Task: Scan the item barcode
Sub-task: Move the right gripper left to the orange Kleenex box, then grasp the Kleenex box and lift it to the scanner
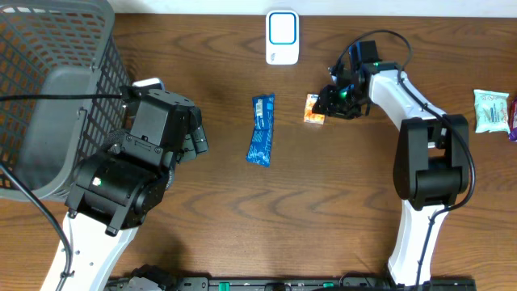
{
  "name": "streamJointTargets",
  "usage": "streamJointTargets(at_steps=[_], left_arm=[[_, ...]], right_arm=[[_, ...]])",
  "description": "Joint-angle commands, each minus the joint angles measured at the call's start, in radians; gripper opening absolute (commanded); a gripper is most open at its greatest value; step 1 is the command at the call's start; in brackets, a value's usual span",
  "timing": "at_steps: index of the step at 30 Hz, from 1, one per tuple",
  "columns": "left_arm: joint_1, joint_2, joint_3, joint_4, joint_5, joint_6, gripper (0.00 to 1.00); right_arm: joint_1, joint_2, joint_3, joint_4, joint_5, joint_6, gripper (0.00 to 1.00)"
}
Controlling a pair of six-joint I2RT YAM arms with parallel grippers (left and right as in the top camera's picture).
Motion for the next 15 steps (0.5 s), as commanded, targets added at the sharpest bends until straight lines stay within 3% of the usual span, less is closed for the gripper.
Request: streamJointTargets(at_steps=[1, 2, 4, 8, 15], left_arm=[[0.006, 0.000, 0.005, -0.002, -0.010, 0.010, 0.98], [0.006, 0.000, 0.005, -0.002, -0.010, 0.010, 0.98], [0.006, 0.000, 0.005, -0.002, -0.010, 0.010, 0.98], [0.006, 0.000, 0.005, -0.002, -0.010, 0.010, 0.98], [0.006, 0.000, 0.005, -0.002, -0.010, 0.010, 0.98]], right_arm=[[0.002, -0.001, -0.082, 0.068, -0.027, 0.048, 0.30], [0.000, -0.001, -0.090, 0.072, -0.027, 0.058, 0.16], [-0.004, -0.001, -0.094, 0.073, -0.035, 0.060, 0.01], [-0.017, -0.001, -0.091, 0.092, -0.206, -0.015, 0.01], [-0.064, -0.001, -0.091, 0.158, -1.058, -0.232, 0.01]])
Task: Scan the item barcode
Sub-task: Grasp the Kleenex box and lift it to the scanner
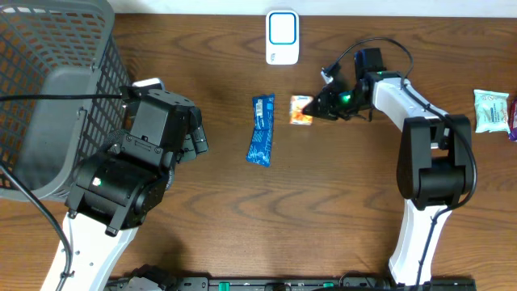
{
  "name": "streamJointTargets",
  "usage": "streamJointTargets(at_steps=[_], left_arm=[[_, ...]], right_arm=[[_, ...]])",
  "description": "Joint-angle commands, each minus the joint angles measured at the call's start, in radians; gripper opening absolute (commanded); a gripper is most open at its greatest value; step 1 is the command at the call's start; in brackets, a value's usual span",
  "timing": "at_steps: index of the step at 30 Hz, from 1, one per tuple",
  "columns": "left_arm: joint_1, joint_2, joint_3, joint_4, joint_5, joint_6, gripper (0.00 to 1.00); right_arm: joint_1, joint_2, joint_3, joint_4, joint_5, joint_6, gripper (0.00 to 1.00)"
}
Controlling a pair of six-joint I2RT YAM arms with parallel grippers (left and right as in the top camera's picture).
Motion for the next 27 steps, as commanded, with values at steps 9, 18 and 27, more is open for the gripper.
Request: streamJointTargets(at_steps=[9, 18, 27], left_arm=[[0.006, 0.000, 0.005, -0.003, -0.010, 0.010, 0.98], [0.006, 0.000, 0.005, -0.003, -0.010, 0.010, 0.98], [0.006, 0.000, 0.005, -0.003, -0.010, 0.010, 0.98]], right_arm=[[-0.041, 0.006, -0.003, 0.048, -0.594, -0.121, 0.01], [-0.017, 0.006, -0.003, 0.063, -0.594, -0.154, 0.01], [-0.015, 0.006, -0.003, 0.105, -0.590, -0.141, 0.01]])
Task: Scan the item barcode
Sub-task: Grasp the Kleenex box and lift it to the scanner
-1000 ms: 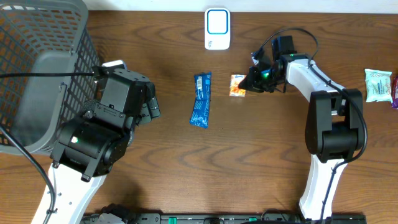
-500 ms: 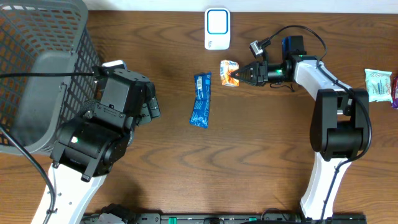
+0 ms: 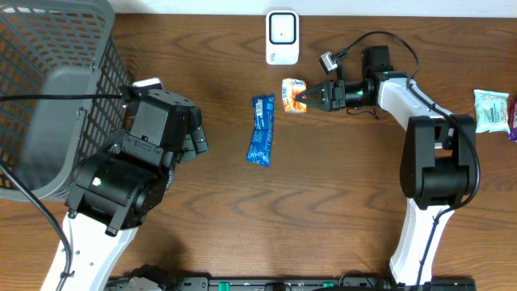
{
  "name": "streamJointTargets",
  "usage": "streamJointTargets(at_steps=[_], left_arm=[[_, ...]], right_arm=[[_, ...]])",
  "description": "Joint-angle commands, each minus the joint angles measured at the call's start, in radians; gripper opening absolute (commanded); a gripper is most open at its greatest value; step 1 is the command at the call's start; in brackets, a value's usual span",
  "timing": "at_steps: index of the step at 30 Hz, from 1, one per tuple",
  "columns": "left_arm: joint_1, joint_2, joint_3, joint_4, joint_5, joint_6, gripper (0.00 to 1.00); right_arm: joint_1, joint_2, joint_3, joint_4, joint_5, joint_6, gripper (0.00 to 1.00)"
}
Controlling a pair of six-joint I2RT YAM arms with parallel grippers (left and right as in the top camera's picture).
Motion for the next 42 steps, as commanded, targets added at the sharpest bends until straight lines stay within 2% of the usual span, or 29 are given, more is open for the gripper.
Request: streamJointTargets(at_steps=[1, 2, 5, 8, 14, 19, 21, 22, 25, 31, 35, 42], left_arm=[[0.006, 0.000, 0.005, -0.002, -0.010, 0.010, 0.98], [0.006, 0.000, 0.005, -0.002, -0.010, 0.010, 0.98], [0.006, 0.000, 0.005, -0.002, -0.010, 0.010, 0.98], [0.006, 0.000, 0.005, -0.003, -0.010, 0.010, 0.98], [0.006, 0.000, 0.005, -0.002, -0.010, 0.010, 0.98], [0.006, 0.000, 0.005, -0.002, -0.010, 0.010, 0.98], [0.006, 0.000, 0.005, -0.002, -0.010, 0.010, 0.98], [0.006, 0.000, 0.005, -0.002, -0.010, 0.010, 0.98], [0.006, 0.000, 0.005, -0.002, -0.010, 0.010, 0.98], [0.006, 0.000, 0.005, -0.002, -0.010, 0.010, 0.98], [0.006, 0.000, 0.005, -0.002, -0.010, 0.010, 0.98], [0.006, 0.000, 0.005, -0.002, -0.010, 0.010, 0.98]], right_arm=[[0.005, 0.005, 0.000, 0.076, -0.008, 0.046, 0.01], [0.008, 0.005, 0.006, 0.161, 0.101, 0.225, 0.01], [0.019, -0.002, 0.023, 0.313, 0.339, 0.512, 0.01], [0.040, -0.010, 0.071, 0.417, 0.533, 0.601, 0.01], [0.120, -0.012, 0.251, 0.330, 1.125, 0.610, 0.01], [0.242, -0.012, 0.383, 0.299, 1.571, 0.355, 0.01], [0.300, -0.011, 0.405, 0.320, 1.843, 0.212, 0.01], [0.334, -0.006, 0.405, 0.370, 1.979, 0.081, 0.01], [0.380, 0.019, 0.405, 0.457, 2.058, -0.197, 0.01], [0.414, 0.113, 0.406, 0.536, 2.112, -0.556, 0.01], [0.422, 0.172, 0.406, 0.535, 2.144, -0.661, 0.01], [0.429, 0.193, 0.412, 0.553, 2.172, -0.630, 0.01]])
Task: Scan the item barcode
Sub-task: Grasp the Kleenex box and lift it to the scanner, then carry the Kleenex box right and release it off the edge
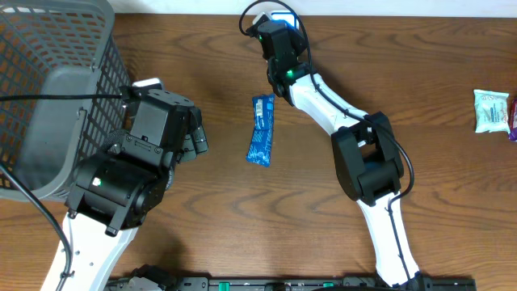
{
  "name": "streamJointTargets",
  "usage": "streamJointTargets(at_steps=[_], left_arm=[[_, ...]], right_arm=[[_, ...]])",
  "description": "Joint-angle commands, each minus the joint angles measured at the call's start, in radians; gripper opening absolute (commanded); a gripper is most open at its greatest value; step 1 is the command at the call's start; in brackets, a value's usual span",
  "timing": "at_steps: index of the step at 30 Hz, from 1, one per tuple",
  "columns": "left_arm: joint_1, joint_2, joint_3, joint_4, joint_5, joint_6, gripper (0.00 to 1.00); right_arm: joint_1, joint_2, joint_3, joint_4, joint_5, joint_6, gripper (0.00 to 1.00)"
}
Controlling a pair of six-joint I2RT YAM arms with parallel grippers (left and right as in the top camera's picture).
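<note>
My right arm reaches across to the back middle of the table, and its gripper [279, 34] hangs right over the white scanner [284, 17], of which only a blue-lit sliver shows. The wrist covers the fingers. The orange snack packet is hidden under it and lies nowhere on the table. A blue packet [261, 129] lies flat mid-table, in front of the scanner. My left gripper [196, 133] rests at the left with its fingers spread and nothing between them.
A grey mesh basket [48, 48] fills the far left corner, behind the left arm. Two more snack packets [491, 111] lie at the right edge. The right arm's links slant across the table from the front right.
My right gripper has gone from just right of the scanner, holding the orange packet in plain view, to directly over the scanner. The packet is now covered. The left arm is unchanged.
The right gripper was at the orange packet lying on the table to the right of the scanner. Then it held the packet a little further left, then near the scanner's lower right corner. Now it is over the scanner. The blue packet and left arm stayed put.
</note>
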Motion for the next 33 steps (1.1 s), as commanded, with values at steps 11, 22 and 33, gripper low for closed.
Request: streamJointTargets(at_steps=[11, 22, 33], left_arm=[[0.006, 0.000, 0.005, -0.002, -0.010, 0.010, 0.98], [0.006, 0.000, 0.005, -0.002, -0.010, 0.010, 0.98], [0.006, 0.000, 0.005, -0.002, -0.010, 0.010, 0.98]], right_arm=[[-0.081, -0.019, 0.346, -0.465, 0.080, 0.406, 0.01], [-0.556, -0.014, 0.537, -1.109, -0.220, 0.831, 0.01], [-0.911, -0.011, 0.416, -1.209, -0.364, 0.827, 0.01]])
